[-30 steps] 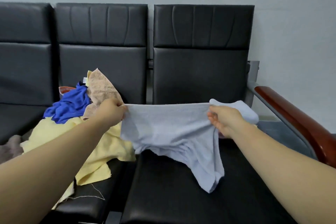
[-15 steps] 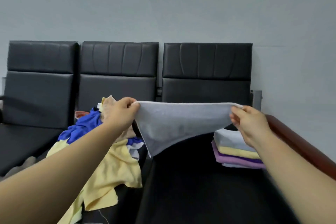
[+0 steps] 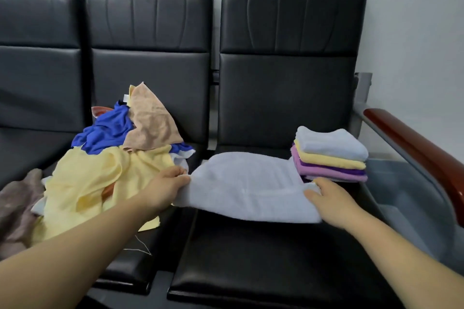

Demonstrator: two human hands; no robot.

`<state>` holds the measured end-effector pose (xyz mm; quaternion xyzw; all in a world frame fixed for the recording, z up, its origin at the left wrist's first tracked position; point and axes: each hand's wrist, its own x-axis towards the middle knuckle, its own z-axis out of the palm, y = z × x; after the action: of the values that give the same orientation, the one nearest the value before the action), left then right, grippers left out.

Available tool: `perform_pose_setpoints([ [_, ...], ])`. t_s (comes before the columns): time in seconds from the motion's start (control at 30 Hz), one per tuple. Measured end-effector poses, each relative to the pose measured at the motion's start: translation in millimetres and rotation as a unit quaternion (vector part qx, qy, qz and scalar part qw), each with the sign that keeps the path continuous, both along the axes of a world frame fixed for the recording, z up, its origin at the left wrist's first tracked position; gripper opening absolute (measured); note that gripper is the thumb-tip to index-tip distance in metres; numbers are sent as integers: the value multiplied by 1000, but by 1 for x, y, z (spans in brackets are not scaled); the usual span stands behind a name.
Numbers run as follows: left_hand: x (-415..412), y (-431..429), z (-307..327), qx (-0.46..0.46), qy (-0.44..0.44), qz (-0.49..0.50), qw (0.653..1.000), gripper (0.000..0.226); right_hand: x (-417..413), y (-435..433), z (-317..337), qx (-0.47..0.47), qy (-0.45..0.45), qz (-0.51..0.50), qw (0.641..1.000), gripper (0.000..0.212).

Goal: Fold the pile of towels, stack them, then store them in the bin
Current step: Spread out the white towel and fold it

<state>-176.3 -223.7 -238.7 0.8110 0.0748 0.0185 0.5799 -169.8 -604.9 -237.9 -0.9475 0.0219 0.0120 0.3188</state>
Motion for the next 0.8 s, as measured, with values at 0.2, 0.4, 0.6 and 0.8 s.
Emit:
perform_pose_setpoints([
  [0.2, -6, 5, -16, -30, 170, -68, 983, 15, 4, -3, 0, -72, 64, 58, 994, 11],
  [0.4, 1, -2, -26, 3, 173, -16, 985, 16, -2, 14, -8, -48, 71, 33, 996, 15],
  [0.6, 11, -10, -28, 9, 136, -3, 991, 15, 5, -5, -17, -81, 137, -2, 987, 11],
  [0.8, 29, -21, -25, 62, 106, 44, 991, 20, 13, -2, -13, -90, 131, -11, 987, 19],
])
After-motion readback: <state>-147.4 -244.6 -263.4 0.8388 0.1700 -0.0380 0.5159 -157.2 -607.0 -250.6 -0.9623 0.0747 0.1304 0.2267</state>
